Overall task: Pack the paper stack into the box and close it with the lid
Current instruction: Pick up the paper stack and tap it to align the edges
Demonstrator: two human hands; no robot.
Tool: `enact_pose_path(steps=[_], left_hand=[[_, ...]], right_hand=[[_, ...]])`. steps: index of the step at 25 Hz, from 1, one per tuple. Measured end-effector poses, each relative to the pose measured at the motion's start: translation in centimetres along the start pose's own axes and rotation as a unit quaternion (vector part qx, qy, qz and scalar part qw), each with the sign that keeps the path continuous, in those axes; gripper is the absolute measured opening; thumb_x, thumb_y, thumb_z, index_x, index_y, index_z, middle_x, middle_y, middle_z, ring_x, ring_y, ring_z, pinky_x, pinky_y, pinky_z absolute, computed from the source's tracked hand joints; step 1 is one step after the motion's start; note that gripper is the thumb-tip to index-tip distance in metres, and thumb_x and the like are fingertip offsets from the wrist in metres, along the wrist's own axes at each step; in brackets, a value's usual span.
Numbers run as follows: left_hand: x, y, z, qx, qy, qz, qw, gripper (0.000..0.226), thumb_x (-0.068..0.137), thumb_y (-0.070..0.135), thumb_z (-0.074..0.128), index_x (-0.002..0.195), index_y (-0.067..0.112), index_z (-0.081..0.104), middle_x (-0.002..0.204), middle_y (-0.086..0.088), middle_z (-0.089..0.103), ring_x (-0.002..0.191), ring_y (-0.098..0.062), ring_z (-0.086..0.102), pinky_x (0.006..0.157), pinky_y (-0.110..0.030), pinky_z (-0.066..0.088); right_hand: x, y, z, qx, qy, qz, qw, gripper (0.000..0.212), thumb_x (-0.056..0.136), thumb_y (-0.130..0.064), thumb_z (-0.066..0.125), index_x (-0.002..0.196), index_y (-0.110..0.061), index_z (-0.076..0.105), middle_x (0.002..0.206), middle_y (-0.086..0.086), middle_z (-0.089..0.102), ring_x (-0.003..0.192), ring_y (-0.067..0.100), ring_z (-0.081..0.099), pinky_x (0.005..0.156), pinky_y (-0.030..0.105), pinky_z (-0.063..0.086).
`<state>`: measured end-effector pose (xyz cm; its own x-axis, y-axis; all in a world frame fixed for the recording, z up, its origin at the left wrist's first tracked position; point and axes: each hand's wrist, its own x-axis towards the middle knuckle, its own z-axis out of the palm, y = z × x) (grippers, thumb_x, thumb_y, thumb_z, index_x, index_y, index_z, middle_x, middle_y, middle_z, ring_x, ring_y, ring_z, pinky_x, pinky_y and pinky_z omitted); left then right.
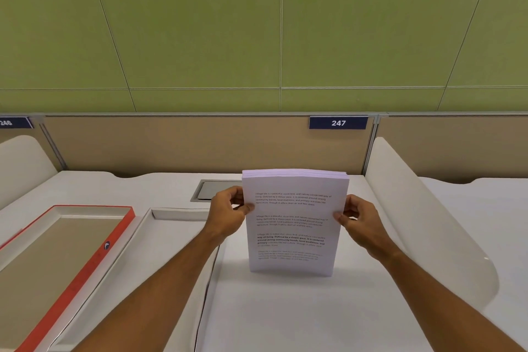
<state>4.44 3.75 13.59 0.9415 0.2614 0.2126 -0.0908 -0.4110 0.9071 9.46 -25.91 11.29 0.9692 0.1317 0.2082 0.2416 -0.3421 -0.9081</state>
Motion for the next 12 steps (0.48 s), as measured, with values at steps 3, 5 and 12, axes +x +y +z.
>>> enact_pose_path(steps=[3, 5, 12], left_hand=[[0.5, 0.0, -0.5, 0.001, -0.006, 0.005, 1.0, 0.023, 0.082, 0.005, 0.072, 0.103, 0.012, 0.068, 0.098, -0.003, 0.073, 0.09, -0.017, 0.068, 0.083, -0.027, 0.055], [0.5, -0.3, -0.6, -0.006, -0.012, 0.005, 1.0, 0.022, 0.082, 0.006, 0.073, 0.103, 0.014, 0.068, 0.099, -0.002, 0.074, 0.091, -0.016, 0.069, 0.083, -0.027, 0.056], [-0.6, -3.2, 0.2, 0.014, -0.027, -0.034, 0.999, 0.023, 0.08, 0.01, 0.076, 0.099, 0.019, 0.066, 0.093, 0.008, 0.072, 0.087, -0.01, 0.069, 0.084, -0.025, 0.055]], right_hand=[[0.4, 0.1, -0.2, 0.004, -0.001, -0.01, 1.0, 0.016, 0.089, -0.009, 0.068, 0.104, -0.008, 0.066, 0.1, 0.004, 0.073, 0.091, 0.022, 0.069, 0.076, 0.024, 0.054], [0.3, 0.4, -0.2, 0.013, -0.005, -0.005, 1.0, 0.014, 0.089, -0.01, 0.068, 0.103, -0.009, 0.066, 0.099, 0.002, 0.074, 0.09, 0.02, 0.069, 0.074, 0.022, 0.055], [-0.5, 2.5, 0.2, 0.03, -0.051, 0.043, 0.997, 0.015, 0.086, -0.011, 0.072, 0.1, -0.009, 0.068, 0.099, 0.004, 0.075, 0.094, 0.024, 0.071, 0.078, 0.027, 0.06]])
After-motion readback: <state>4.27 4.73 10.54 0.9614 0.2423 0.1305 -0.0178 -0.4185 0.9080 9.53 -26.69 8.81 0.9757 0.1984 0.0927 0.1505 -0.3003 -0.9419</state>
